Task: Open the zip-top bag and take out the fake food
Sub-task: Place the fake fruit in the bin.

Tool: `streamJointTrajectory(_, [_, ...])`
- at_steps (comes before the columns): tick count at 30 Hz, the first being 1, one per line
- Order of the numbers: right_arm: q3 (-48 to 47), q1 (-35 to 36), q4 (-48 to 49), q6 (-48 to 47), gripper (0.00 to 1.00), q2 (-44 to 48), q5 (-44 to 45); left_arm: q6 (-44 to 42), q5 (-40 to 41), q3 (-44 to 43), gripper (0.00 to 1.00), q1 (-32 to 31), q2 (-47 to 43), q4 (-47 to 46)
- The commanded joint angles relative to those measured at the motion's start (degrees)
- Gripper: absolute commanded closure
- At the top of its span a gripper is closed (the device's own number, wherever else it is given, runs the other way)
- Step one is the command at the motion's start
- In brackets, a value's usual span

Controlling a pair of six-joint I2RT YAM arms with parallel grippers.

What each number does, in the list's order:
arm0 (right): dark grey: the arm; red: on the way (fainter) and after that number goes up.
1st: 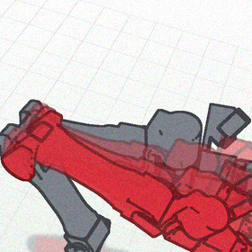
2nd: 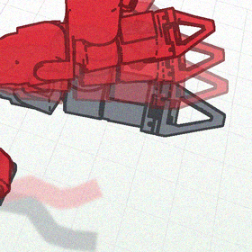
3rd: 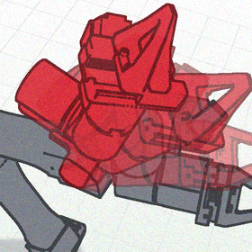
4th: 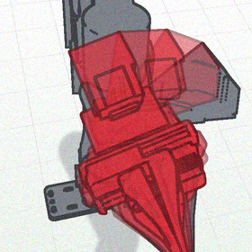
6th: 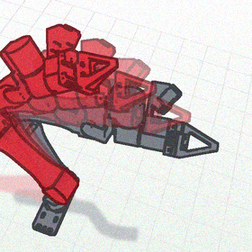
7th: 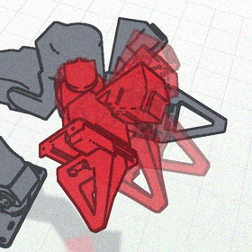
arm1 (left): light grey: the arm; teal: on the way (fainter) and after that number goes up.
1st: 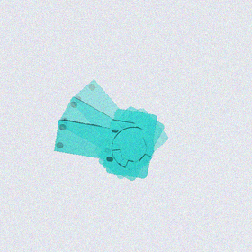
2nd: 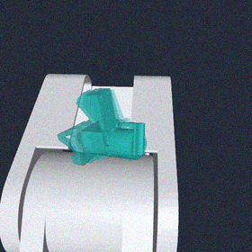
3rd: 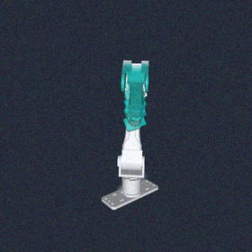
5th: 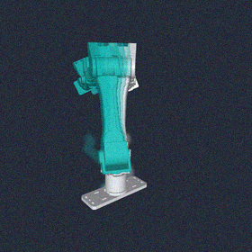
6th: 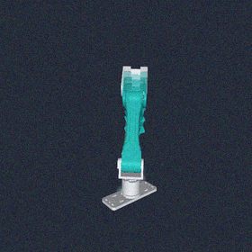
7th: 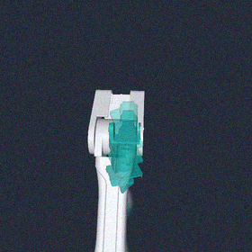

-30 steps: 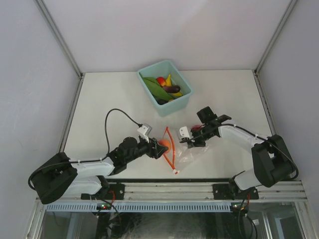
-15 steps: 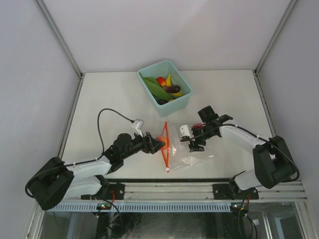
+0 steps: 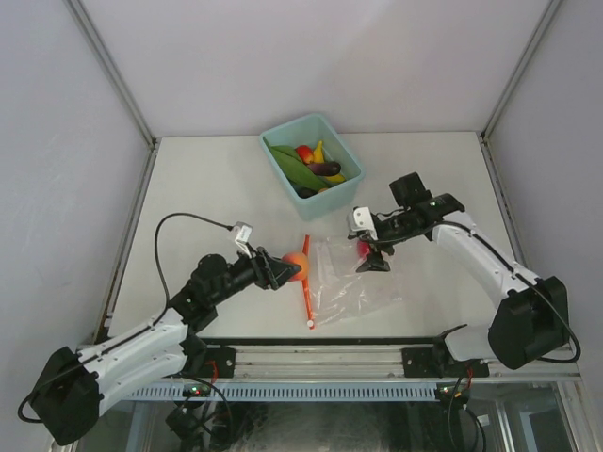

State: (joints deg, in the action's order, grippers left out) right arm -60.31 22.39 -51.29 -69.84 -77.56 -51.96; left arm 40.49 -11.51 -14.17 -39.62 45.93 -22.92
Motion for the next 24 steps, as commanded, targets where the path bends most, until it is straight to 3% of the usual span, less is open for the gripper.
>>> streamJointTrajectory(1, [-7.5,-0.3,-6.7,-1.6,0.16,1.6,-9.4,4.5,-3.9,-5.5,0.68,0.5,-1.5,0.5])
streamJointTrajectory(8, [-17.9,0.1,-10.2,-1.5,0.10,2.3,-15.5,13.9,-11.6,-13.3,0.69,0.5,6.7,-6.5])
streamJointTrajectory(24, [-19.4,8.5,2.4,13.0,0.10,4.3,-12.0,24.3,-20.8,-23.2,0.69,0.3,17.7,-19.4])
